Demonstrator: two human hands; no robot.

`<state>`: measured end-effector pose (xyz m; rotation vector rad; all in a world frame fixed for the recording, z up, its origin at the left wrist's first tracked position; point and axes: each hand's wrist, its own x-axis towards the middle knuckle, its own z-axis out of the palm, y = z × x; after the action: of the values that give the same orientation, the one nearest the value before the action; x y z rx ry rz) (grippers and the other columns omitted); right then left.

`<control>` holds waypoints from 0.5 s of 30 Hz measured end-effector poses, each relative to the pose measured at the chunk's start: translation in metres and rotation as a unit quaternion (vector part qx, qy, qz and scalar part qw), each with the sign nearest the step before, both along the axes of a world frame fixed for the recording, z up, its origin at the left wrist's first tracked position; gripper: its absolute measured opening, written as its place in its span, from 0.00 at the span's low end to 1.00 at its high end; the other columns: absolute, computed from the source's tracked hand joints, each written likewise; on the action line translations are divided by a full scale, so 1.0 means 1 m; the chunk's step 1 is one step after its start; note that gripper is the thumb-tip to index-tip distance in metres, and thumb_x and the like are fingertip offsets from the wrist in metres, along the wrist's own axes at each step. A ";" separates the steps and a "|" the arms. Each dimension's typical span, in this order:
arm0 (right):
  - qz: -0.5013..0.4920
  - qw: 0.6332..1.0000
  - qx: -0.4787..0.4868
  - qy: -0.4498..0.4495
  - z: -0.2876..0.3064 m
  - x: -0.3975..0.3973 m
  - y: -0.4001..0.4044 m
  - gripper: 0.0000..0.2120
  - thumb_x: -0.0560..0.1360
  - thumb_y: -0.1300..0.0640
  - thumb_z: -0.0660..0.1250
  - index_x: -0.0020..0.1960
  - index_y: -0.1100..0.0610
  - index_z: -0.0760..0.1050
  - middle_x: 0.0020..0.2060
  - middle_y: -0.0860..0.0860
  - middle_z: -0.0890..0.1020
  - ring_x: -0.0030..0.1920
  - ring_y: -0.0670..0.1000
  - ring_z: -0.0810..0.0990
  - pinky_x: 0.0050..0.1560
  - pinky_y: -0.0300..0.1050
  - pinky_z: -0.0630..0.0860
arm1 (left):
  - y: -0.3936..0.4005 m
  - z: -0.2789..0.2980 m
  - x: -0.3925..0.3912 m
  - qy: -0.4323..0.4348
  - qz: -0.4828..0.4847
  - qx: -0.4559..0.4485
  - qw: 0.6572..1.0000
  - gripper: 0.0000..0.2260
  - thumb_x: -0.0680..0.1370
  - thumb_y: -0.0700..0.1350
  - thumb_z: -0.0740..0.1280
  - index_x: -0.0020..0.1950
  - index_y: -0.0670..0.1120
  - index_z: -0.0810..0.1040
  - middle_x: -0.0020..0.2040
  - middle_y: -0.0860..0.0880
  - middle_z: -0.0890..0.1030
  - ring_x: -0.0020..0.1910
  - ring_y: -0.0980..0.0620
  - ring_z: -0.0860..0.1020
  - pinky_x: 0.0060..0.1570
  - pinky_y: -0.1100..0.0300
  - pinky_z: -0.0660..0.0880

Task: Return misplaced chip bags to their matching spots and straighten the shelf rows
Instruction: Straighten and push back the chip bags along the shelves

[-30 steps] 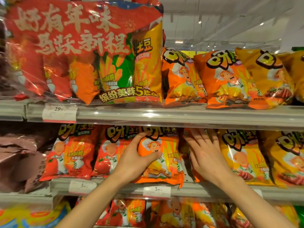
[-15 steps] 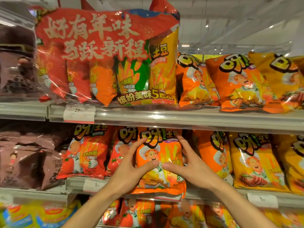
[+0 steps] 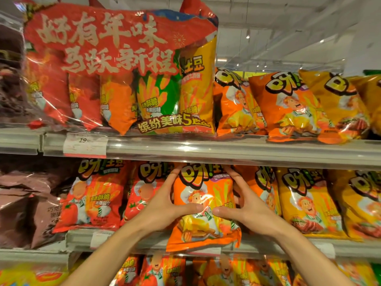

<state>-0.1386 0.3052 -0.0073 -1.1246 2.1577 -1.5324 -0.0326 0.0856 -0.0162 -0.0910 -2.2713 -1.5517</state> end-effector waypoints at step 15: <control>-0.165 0.970 0.132 0.119 -0.005 -0.010 -0.024 0.47 0.73 0.48 0.73 0.80 0.42 0.44 0.79 0.50 0.55 0.71 0.51 0.68 0.64 0.42 0.71 | -0.052 -0.047 -0.016 0.023 0.297 -0.525 0.797 0.25 0.82 0.61 0.49 0.74 0.53 0.68 0.71 0.46 0.73 0.70 0.46 0.68 0.71 0.46 0.60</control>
<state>-0.1481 0.2815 -0.0123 -0.9358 2.7298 -1.2221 -0.0486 0.0332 -0.0628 0.2635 -2.4732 0.1103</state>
